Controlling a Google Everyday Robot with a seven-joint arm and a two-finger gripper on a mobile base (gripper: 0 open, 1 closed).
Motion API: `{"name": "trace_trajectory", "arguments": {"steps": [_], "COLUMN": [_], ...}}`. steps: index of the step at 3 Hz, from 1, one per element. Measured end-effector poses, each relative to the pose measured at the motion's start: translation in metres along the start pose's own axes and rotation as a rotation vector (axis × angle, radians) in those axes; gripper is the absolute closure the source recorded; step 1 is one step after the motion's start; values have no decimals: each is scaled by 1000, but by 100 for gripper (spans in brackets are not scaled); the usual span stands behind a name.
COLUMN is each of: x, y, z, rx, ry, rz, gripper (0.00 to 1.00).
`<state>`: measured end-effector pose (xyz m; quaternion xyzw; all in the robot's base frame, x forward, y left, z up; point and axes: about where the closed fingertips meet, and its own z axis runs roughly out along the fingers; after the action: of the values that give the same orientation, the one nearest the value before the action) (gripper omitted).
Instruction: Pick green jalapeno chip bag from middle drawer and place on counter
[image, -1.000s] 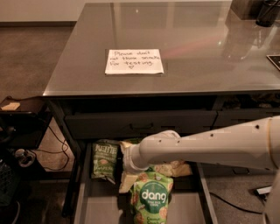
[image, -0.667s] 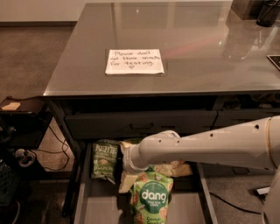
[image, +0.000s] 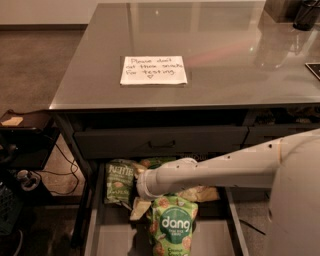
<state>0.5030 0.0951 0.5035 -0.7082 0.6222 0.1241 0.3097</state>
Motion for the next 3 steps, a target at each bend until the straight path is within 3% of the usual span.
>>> {"name": "trace_trajectory", "arguments": {"steps": [2,3], "x": [-27,-29], "y": [-6,-12], "z": [80,108], "rx": [-27,-7], "ry": [-89,-106], "rz": [1,10], "gripper": [0,0]}}
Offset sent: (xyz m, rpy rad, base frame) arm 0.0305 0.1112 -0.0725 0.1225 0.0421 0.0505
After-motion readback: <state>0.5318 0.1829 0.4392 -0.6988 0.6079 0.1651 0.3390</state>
